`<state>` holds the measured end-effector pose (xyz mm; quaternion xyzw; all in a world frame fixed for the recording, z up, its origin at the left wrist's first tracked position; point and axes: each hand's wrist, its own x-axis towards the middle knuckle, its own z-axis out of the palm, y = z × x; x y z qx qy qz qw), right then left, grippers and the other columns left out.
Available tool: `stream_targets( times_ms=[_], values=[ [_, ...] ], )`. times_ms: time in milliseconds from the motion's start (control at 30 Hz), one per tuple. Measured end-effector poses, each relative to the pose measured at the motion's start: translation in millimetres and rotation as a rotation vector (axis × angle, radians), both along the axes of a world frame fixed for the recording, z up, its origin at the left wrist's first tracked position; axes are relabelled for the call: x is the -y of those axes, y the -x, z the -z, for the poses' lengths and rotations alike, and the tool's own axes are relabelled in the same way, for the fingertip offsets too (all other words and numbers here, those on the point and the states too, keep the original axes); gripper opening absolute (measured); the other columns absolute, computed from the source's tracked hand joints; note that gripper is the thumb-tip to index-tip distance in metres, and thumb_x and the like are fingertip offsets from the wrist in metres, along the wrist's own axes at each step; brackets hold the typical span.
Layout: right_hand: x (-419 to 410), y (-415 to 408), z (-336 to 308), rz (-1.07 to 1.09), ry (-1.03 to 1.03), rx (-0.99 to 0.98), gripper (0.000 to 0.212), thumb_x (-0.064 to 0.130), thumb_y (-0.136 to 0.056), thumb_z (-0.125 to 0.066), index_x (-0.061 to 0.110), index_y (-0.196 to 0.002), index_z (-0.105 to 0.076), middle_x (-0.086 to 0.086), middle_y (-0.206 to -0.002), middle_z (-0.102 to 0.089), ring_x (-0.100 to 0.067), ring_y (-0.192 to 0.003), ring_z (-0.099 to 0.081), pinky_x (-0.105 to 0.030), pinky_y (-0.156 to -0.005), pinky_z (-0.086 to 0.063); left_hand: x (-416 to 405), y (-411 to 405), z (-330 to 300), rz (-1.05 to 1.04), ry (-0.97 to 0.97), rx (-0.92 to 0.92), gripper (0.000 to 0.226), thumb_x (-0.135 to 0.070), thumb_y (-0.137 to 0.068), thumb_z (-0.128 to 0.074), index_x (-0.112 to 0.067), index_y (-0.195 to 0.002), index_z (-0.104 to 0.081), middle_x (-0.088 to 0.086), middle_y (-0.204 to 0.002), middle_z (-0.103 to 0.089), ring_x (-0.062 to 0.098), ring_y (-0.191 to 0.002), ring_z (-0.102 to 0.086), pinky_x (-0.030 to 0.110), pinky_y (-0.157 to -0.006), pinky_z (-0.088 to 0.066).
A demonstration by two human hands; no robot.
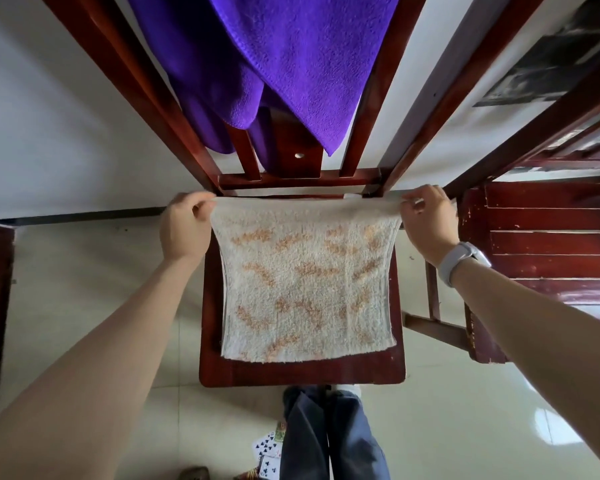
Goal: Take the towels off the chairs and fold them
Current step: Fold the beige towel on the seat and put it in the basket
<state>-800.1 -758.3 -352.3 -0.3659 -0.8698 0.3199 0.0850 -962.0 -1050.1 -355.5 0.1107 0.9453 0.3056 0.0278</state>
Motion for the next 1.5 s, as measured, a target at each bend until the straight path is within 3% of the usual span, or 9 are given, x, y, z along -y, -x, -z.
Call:
stream_targets(
  times_ms=[100,300,500,667,767,1100,1300,1467,1500],
  values=[
    [-6.2,-3.8,-1.3,-0.048,-0.058,-0.013,0.016,0.001,-0.086,-0.051,-0.004,-0.096,-0.063,-0.019,-0.102,-0.06,-0.031,-0.086,-0.059,-0.027,-0.076,-0.044,4.9,2.7,-2.5,0.1,0.026,-0.084,0.018,-0.01,-0.085,-0.058,-0.002,-0.097,-0.07,0.018,-0.098,-0.066,0.034,-0.09,-0.059,0.036,-0.077,-0.045],
    [0.2,-49.7,13.9,-0.331,-0.18,0.037,0.008,0.003,-0.084,-0.061,-0.002,-0.085,-0.066,-0.016,-0.09,-0.061,-0.027,-0.067,-0.057,-0.027,-0.058,-0.04,48.7,-32.5,8.4,0.437,0.236,-0.23,0.017,-0.015,-0.087,-0.056,-0.007,-0.092,-0.07,0.009,-0.085,-0.068,0.029,-0.076,-0.063,0.033,-0.056,-0.049],
    [25.4,-104.6,34.2,-0.663,-0.295,0.092,0.015,0.014,-0.083,-0.044,0.012,-0.083,-0.059,-0.008,-0.08,-0.06,-0.028,-0.065,-0.061,-0.032,-0.044,-0.05,85.8,-71.3,26.7,0.656,0.312,-0.247,0.023,-0.022,-0.087,-0.052,-0.01,-0.075,-0.068,0.003,-0.081,-0.068,0.022,-0.073,-0.063,0.028,-0.05,-0.049],
    [43.9,-141.1,51.0,-0.617,-0.228,0.171,0.01,0.002,-0.075,-0.066,0.007,-0.075,-0.058,-0.01,-0.078,-0.059,-0.031,-0.063,-0.061,-0.03,-0.043,-0.047,103.5,-101.9,43.2,0.708,0.345,-0.233,0.017,-0.018,-0.084,-0.056,-0.012,-0.071,-0.065,-0.001,-0.078,-0.065,0.018,-0.069,-0.059,0.027,-0.045,-0.048],
    [50.9,-157.8,59.0,-0.655,-0.236,0.204,0.005,0.006,-0.076,-0.061,0.004,-0.071,-0.058,-0.011,-0.077,-0.058,-0.032,-0.063,-0.06,-0.031,-0.039,-0.047,109.7,-118.4,49.7,0.748,0.361,-0.213,0.007,-0.006,-0.075,-0.065,-0.01,-0.069,-0.065,0.0,-0.077,-0.064,0.019,-0.065,-0.06,0.027,-0.042,-0.047],
    [60.6,-174.3,74.5,-0.716,-0.292,0.31,0.029,-0.002,-0.05,-0.078,0.003,-0.072,-0.06,-0.013,-0.077,-0.059,-0.031,-0.063,-0.059,-0.025,-0.042,-0.037,119.8,-141.0,83.9,0.813,0.512,-0.192,0.023,0.007,-0.061,-0.077,-0.01,-0.067,-0.063,0.002,-0.073,-0.063,0.022,-0.056,-0.057,0.031,-0.048,-0.046],
    [65.7,-178.1,98.3,-0.766,-0.336,0.4,0.036,-0.001,-0.044,-0.08,0.008,-0.072,-0.06,-0.008,-0.075,-0.059,-0.03,-0.064,-0.059,-0.03,-0.044,-0.047,119.9,-143.3,94.2,0.796,0.622,-0.2,0.028,0.013,-0.054,-0.074,-0.008,-0.067,-0.062,0.004,-0.073,-0.063,0.025,-0.059,-0.058,0.032,-0.051,-0.044],
    [66.8,-191.4,95.3,-0.654,-0.314,0.503,0.004,0.012,-0.068,-0.063,0.008,-0.067,-0.061,-0.008,-0.071,-0.061,-0.032,-0.065,-0.061,-0.039,-0.053,-0.052,126.5,-146.4,91.5,0.77,0.656,-0.166,0.003,-0.013,-0.074,-0.065,-0.01,-0.073,-0.065,0.004,-0.082,-0.064,0.026,-0.074,-0.057,0.037,-0.063,-0.041],
    [68.2,-191.5,90.5,-0.616,-0.318,0.471,0.011,0.016,-0.071,-0.053,0.008,-0.068,-0.06,-0.008,-0.071,-0.061,-0.032,-0.065,-0.061,-0.038,-0.054,-0.05,124.9,-147.5,88.0,0.769,0.629,-0.159,0.014,-0.021,-0.079,-0.056,-0.011,-0.072,-0.065,0.004,-0.083,-0.062,0.026,-0.075,-0.056,0.037,-0.064,-0.04]
  ],
)
